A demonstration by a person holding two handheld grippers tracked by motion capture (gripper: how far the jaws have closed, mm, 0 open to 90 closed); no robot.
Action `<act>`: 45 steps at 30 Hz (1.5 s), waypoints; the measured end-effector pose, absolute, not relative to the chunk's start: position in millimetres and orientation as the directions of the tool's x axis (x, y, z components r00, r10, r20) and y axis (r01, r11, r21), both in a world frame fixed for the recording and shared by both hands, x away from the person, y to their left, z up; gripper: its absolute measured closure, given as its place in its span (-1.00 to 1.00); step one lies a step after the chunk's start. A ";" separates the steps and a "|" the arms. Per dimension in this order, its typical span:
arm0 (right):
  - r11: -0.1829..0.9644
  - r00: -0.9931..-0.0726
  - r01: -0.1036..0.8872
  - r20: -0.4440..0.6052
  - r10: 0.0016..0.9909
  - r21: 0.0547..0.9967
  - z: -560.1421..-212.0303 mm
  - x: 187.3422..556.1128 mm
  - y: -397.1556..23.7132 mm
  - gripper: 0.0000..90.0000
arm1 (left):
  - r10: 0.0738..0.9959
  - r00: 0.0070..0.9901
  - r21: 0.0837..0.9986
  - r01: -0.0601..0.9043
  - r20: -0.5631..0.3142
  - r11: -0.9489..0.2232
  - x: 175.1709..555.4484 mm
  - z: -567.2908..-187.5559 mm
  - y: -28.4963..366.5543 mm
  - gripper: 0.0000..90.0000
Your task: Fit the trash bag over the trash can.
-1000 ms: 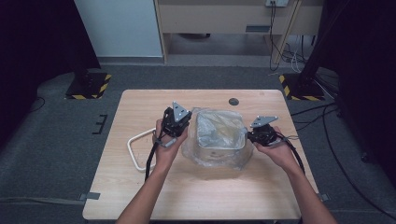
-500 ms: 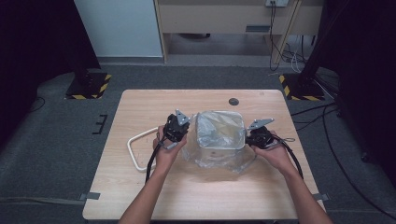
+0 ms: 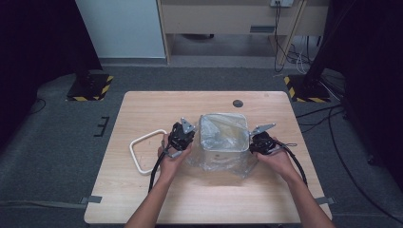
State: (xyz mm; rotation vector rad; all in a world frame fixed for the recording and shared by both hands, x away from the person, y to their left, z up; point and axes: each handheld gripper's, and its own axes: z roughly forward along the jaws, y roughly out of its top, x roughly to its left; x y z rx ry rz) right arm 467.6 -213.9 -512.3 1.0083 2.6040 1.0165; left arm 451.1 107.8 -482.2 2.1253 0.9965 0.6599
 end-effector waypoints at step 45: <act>0.410 -0.691 0.491 0.057 0.721 0.769 -462.3 444.6 -241.3 -0.49 | 0.799 0.575 0.812 0.375 0.174 -0.447 425.1 -471.0 115.0 0.07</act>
